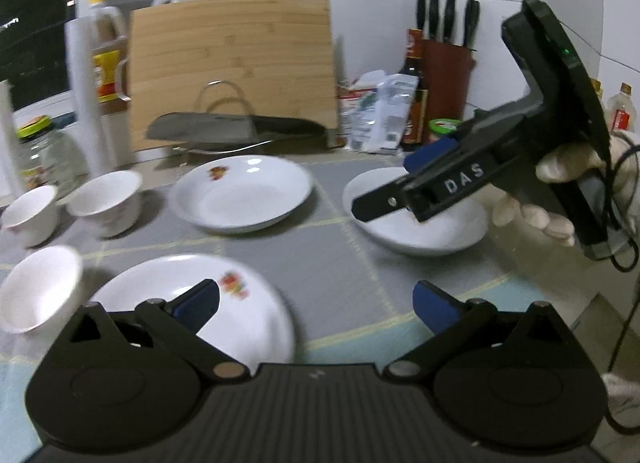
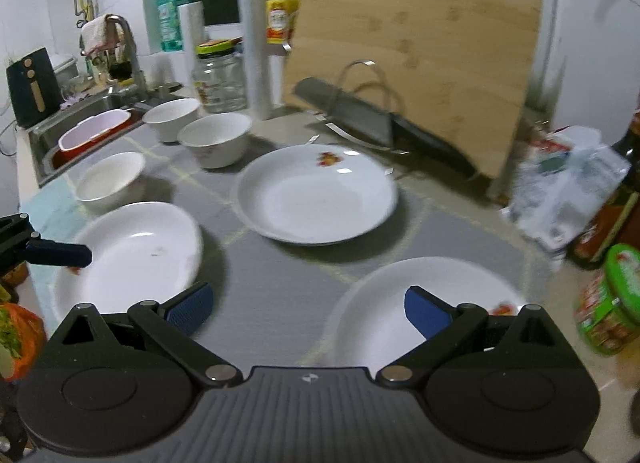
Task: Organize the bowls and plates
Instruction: 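Lower the stained plate onto the mat and open the right gripper, then move the right gripper to the rim of the other large white plate, then close the right gripper on the large white plate's rim, then lift the white plate with the right gripper and carry it over the stained plate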
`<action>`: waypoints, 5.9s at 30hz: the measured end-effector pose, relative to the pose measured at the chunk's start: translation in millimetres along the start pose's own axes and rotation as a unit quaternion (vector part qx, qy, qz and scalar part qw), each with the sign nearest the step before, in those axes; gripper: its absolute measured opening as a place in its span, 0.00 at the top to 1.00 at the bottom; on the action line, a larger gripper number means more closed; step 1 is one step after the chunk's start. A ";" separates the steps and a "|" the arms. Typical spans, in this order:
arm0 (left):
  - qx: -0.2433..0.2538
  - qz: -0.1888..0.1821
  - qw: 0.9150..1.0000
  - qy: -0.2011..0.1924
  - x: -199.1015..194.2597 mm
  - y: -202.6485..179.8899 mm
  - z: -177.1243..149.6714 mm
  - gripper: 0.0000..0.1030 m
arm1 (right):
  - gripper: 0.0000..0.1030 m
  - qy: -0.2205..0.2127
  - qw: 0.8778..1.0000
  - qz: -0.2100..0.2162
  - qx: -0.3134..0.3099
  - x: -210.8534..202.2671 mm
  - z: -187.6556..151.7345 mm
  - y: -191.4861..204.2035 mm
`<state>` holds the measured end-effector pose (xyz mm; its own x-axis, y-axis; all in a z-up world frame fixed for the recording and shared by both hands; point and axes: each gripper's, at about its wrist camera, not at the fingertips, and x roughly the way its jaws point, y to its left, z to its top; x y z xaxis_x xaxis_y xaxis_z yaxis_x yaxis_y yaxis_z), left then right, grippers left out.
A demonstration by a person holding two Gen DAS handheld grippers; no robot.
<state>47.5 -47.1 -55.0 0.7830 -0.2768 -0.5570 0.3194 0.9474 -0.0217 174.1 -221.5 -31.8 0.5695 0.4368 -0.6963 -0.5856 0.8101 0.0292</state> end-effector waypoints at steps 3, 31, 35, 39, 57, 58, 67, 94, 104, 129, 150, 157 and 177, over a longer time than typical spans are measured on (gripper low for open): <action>0.000 0.002 1.000 -0.001 -14.4 19.5 -10.7 0.01 | 0.00 0.005 1.000 0.006 0.009 5.6 -4.5 27.7; 0.039 -0.045 0.997 0.057 -22.2 136.1 -85.3 0.01 | 0.00 0.060 0.993 -0.033 0.099 43.2 -28.9 133.4; 0.058 -0.061 0.994 0.063 -13.6 139.3 -88.9 0.01 | 0.00 0.070 0.991 -0.036 0.109 46.0 -32.9 140.1; 0.077 -0.077 0.992 0.065 -8.8 139.5 -91.2 0.01 | 0.00 0.078 0.990 -0.036 0.116 48.9 -36.7 146.0; 0.081 -0.081 0.992 0.057 5.7 137.6 -89.4 0.01 | 0.00 0.090 0.991 0.006 0.100 69.8 -33.6 135.9; 0.081 -0.081 0.992 0.057 6.1 137.7 -89.1 0.01 | 0.00 0.090 0.991 0.011 0.099 71.3 -32.2 134.4; 0.084 -0.083 0.992 0.055 10.9 139.2 -86.9 0.00 | 0.00 0.097 0.990 0.044 0.088 86.8 -16.2 126.0; 0.108 -0.110 0.987 0.055 21.3 145.7 -79.2 0.00 | 0.00 0.104 0.981 0.147 0.070 121.0 19.0 98.0; 0.120 -0.120 0.984 0.054 22.9 145.2 -78.3 0.00 | 0.00 0.115 0.978 0.168 0.050 129.7 29.6 98.6; 0.130 -0.129 0.982 0.053 23.3 142.0 -74.4 0.00 | 0.00 0.128 0.977 0.161 0.053 125.8 32.7 99.1; 0.151 -0.111 0.982 0.035 31.6 98.1 -41.0 0.01 | 0.00 0.094 0.981 0.168 0.039 80.1 28.5 54.5; 0.160 -0.116 0.980 0.030 44.2 72.2 -26.4 0.01 | 0.00 0.081 0.983 0.159 0.038 61.4 24.2 25.7; 0.195 -0.161 0.967 0.023 100.2 -14.5 14.9 0.01 | 0.00 0.054 0.990 0.106 0.073 15.3 -0.9 -76.9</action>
<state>129.3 -90.9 -98.1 0.5875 -0.5323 -0.6095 0.7270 0.6779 0.1088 227.4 -277.5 -45.3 0.3722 0.5653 -0.7362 -0.5909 0.7559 0.2817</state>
